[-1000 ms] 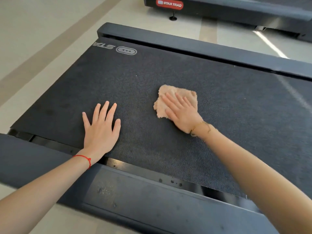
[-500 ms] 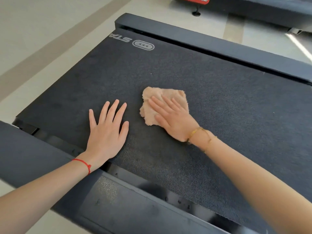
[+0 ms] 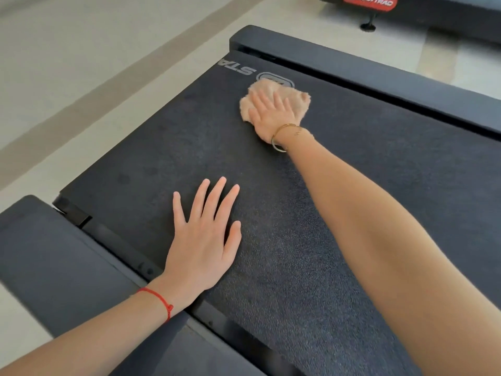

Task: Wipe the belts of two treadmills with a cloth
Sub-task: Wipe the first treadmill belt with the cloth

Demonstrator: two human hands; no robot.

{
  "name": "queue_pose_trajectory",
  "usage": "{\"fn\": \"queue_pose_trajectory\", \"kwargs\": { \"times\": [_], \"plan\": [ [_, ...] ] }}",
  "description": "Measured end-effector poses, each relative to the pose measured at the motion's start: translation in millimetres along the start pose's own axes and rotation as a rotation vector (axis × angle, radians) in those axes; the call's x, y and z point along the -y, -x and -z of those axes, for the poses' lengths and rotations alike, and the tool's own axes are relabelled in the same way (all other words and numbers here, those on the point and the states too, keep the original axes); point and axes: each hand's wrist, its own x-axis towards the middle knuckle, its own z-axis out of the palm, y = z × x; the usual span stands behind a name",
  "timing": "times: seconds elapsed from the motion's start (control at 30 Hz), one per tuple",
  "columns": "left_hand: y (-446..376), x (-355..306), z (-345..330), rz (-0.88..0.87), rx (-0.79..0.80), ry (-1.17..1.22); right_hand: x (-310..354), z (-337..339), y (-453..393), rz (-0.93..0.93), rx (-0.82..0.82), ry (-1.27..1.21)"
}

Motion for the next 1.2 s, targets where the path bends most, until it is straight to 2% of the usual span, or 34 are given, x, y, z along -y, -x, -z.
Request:
{"fn": "queue_pose_trajectory", "kwargs": {
  "times": [0.13, 0.23, 0.3, 0.43, 0.53, 0.6, 0.77, 0.83, 0.9, 0.97, 1.1, 1.2],
  "plan": [
    [-1, -2, 2, -0.001, 0.000, 0.019, 49, -17, 25, 0.325, 0.033, 0.067],
    [0, -1, 2, -0.001, 0.003, 0.005, 34, -20, 51, 0.438, 0.041, -0.007],
    [0, 0, 2, -0.001, 0.001, 0.006, 6, -15, 56, 0.403, 0.002, 0.020],
    [0, 0, 1, 0.001, 0.004, 0.018, -44, 2, 30, 0.155, -0.050, 0.048],
    [-1, 0, 0, 0.003, 0.003, 0.015, -41, 9, 4, -0.031, -0.040, 0.016],
    [0, 0, -1, 0.002, -0.004, 0.013, -17, 10, -5, -0.066, -0.024, 0.025],
    [-1, -1, 0, -0.001, -0.015, 0.032, 72, -2, 25, 0.242, 0.005, 0.143],
    [0, -1, 1, 0.004, -0.011, 0.026, 74, -18, 50, 0.421, 0.085, 0.121],
    [0, 0, 0, 0.008, -0.007, 0.025, 45, -21, 68, 0.470, 0.070, 0.033],
    [0, 0, 1, 0.009, -0.001, 0.036, 6, -16, 77, 0.385, 0.006, 0.039],
    [2, -2, 4, 0.006, -0.005, 0.062, -73, 0, 95, 0.000, -0.046, 0.006],
    [3, -3, 3, 0.010, -0.024, 0.077, -76, -5, 132, -0.034, -0.023, -0.021]
  ]
}}
